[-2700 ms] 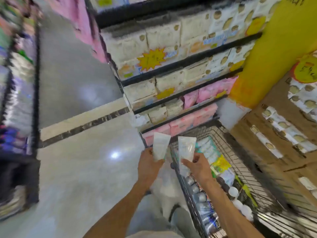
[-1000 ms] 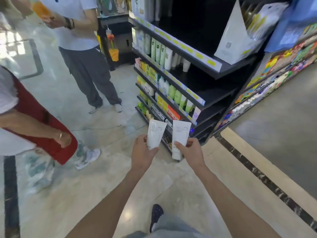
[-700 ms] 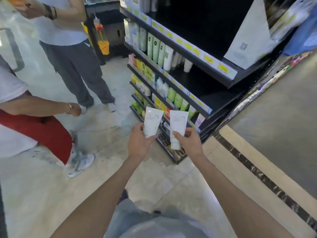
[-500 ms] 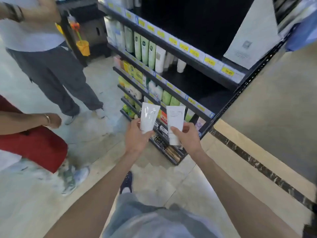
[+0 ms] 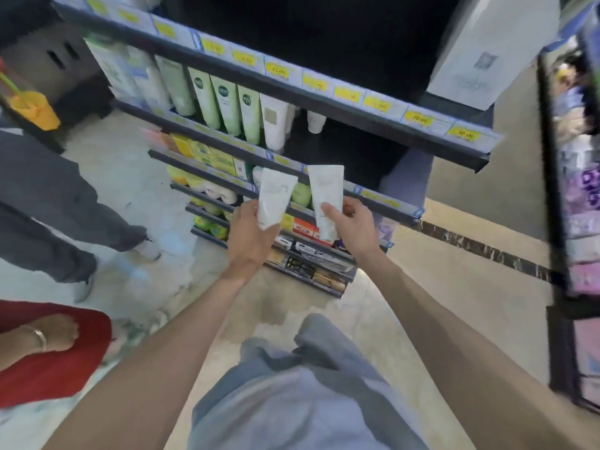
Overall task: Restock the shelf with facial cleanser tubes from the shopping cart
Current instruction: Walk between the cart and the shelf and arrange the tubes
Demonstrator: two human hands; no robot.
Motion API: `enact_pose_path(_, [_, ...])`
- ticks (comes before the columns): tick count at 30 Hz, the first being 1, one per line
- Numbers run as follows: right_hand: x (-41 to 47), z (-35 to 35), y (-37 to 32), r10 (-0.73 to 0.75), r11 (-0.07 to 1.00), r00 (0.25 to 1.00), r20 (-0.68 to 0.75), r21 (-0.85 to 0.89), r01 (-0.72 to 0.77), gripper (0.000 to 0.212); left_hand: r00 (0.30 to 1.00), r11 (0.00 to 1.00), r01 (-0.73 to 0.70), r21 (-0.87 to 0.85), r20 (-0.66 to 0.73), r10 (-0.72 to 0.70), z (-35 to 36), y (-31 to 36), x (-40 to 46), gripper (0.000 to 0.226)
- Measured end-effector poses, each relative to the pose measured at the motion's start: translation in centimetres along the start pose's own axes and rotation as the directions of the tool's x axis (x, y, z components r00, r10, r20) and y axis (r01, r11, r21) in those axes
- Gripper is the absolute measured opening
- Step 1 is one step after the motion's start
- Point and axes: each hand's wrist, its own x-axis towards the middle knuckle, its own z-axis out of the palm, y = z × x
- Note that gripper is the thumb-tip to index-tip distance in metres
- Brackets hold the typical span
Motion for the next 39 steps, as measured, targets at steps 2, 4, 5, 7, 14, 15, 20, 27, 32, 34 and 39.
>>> enact_pose_path(2, [1.4, 0.8, -0.9, -0.005, 1.0, 1.0, -0.009, 0.009, 0.005, 0.041, 1.0, 1.0, -0.014, 0.016, 0.019, 0.014, 0.0, -0.1, 1.3, 0.065])
enact_pose_path(4, [3.3, 1.5, -1.8, -0.004, 1.0, 0.999, -0.033, 0.022, 0.005, 0.039, 0.999, 0.999, -0.03, 0.02, 0.04, 0.029, 0.2, -0.3, 2.4, 0.065])
enact_pose_path(5, [4.3, 1.8, -2.3, -0.007, 1.0, 0.999, -0.053, 0.028, 0.008, 0.038, 0.998, 0.999, -0.034, 0.01, 0.049, 0.034, 0.3, -0.3, 2.8, 0.065])
enact_pose_path(7, [6.4, 2.2, -3.2, -0.016, 0.999, 0.996, -0.086, 0.037, 0.019, 0.033, 0.997, 0.999, -0.048, 0.001, 0.057, 0.048, 0.6, -0.3, 3.7, 0.066])
enact_pose_path(14, [13.5, 3.4, -5.1, -0.005, 0.999, 0.989, -0.146, 0.031, 0.009, 0.031, 0.997, 0.999, -0.041, -0.015, 0.063, 0.042, 1.2, -0.6, 6.0, 0.068])
enact_pose_path(15, [14.3, 3.7, -5.1, -0.016, 0.999, 0.988, -0.151, 0.027, 0.021, 0.029, 0.997, 0.999, -0.042, -0.024, 0.06, 0.044, 1.3, -0.8, 6.2, 0.069])
enact_pose_path(20, [16.8, 5.6, -5.6, -0.087, 0.996, 0.985, -0.152, -0.028, 0.084, 0.034, 0.999, 0.998, -0.023, -0.05, 0.028, 0.025, 1.5, -1.3, 7.0, 0.07])
enact_pose_path(27, [18.3, 8.0, -3.8, -0.176, 0.971, 0.965, -0.195, -0.196, 0.137, 0.061, 1.0, 0.998, 0.013, -0.061, 0.009, -0.012, 1.6, -2.0, 7.5, 0.072])
enact_pose_path(32, [18.4, 8.6, -3.4, -0.221, 0.953, 0.949, -0.227, -0.256, 0.161, 0.064, 0.999, 0.998, 0.042, -0.055, 0.014, -0.041, 1.5, -2.3, 7.8, 0.074])
enact_pose_path(34, [18.6, 8.8, -3.4, -0.226, 0.95, 0.947, -0.229, -0.267, 0.162, 0.064, 0.999, 0.997, 0.045, -0.055, 0.02, -0.044, 1.6, -2.2, 7.9, 0.073])
enact_pose_path(39, [20.0, 9.0, -3.9, -0.226, 0.95, 0.939, -0.261, -0.274, 0.152, 0.064, 0.998, 0.997, 0.048, -0.065, 0.034, -0.046, 1.8, -2.1, 8.0, 0.071])
